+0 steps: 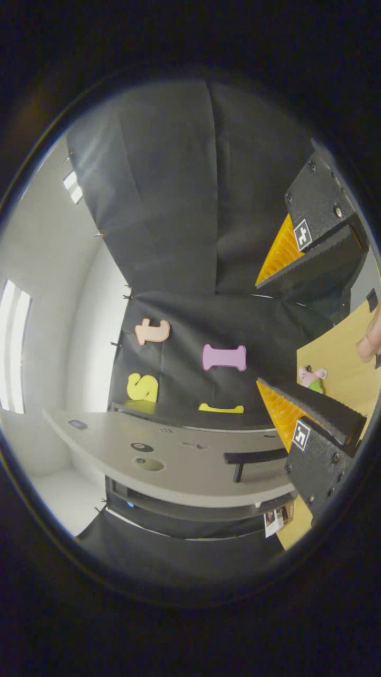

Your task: Open the shoe cabinet door, grab the shoes and put them into the shoe cabinet, then close the shoe cabinet door.

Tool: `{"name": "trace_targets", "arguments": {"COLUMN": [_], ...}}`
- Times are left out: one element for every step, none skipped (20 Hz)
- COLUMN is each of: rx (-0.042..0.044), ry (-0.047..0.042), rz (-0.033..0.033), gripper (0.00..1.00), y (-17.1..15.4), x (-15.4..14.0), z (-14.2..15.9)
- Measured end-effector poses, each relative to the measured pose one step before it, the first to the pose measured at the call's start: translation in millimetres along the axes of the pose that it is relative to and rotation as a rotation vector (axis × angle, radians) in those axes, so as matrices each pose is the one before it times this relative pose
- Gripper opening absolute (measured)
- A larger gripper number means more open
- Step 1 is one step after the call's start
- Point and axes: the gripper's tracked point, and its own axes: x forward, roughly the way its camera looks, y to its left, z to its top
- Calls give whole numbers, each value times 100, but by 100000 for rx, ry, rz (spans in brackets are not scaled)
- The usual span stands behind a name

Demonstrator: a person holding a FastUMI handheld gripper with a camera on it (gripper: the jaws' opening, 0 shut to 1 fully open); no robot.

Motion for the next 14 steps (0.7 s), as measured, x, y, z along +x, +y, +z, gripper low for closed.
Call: {"name": "trace_targets", "arguments": {"rx": [-694,459,834,802,-127,-1199,-1887,-1991,-1833,-1960,-103,248,432,1468], "ry": [2386,1762,2074,1244,670,382,171,243,900,720,-1367,-227,168,659], "rz": [684,421,1515,2286,2315,1241,713,1105,1084,-1702,-2456,-1395,-425,709], "gripper": [100,100,100,100,100,100,100,100,100,100,93,93,92,91], "y": [367,481,817,1039,1026,931,909,1057,1468,262,10,119,306,438], "x": [619,680,390,278,300,262,153,134,92,-293,205,-61,-49,-65], "z": [-899,-531,-556,-376,-214,-196,-261,-133,-211,-94,503,222,33,-13]}}
